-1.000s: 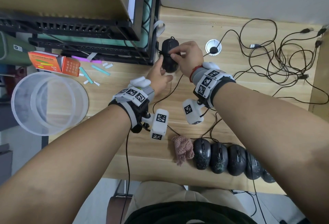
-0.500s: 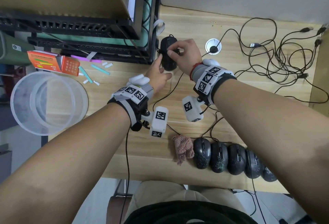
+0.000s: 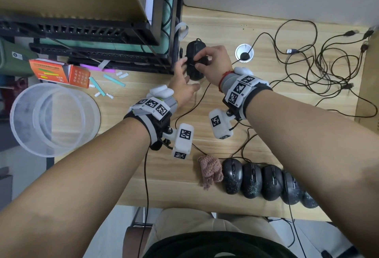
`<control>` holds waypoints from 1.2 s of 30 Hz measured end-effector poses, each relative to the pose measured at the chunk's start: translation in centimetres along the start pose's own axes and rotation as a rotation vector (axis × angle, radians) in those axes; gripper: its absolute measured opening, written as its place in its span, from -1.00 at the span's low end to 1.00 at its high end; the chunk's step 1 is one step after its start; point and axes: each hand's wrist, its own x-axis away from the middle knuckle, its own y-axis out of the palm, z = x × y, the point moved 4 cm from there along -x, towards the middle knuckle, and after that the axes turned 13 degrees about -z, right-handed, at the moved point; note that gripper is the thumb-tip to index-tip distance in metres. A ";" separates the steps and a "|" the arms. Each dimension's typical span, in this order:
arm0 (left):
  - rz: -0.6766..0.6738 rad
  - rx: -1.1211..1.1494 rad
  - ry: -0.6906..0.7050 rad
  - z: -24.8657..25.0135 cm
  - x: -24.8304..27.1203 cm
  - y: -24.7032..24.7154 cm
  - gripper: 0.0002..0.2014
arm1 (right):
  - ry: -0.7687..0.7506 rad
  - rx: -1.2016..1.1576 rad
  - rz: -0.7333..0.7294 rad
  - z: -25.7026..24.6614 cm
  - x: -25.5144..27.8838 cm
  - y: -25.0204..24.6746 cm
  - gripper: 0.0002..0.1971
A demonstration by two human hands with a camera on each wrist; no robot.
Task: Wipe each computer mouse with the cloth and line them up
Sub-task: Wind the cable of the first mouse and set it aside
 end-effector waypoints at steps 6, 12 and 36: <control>-0.011 -0.010 -0.076 -0.2 -0.5 -0.4 -0.03 | 0.044 -0.024 0.026 0.2 0.1 0.1 -0.81; -0.018 0.001 -0.098 -0.2 -1.1 -0.6 0.00 | 0.078 -0.045 0.021 0.1 0.4 -0.3 -0.83; 0.095 -0.391 -0.264 -3.2 1.6 -2.1 -0.71 | 0.193 -0.087 0.018 0.3 2.3 -1.4 -0.71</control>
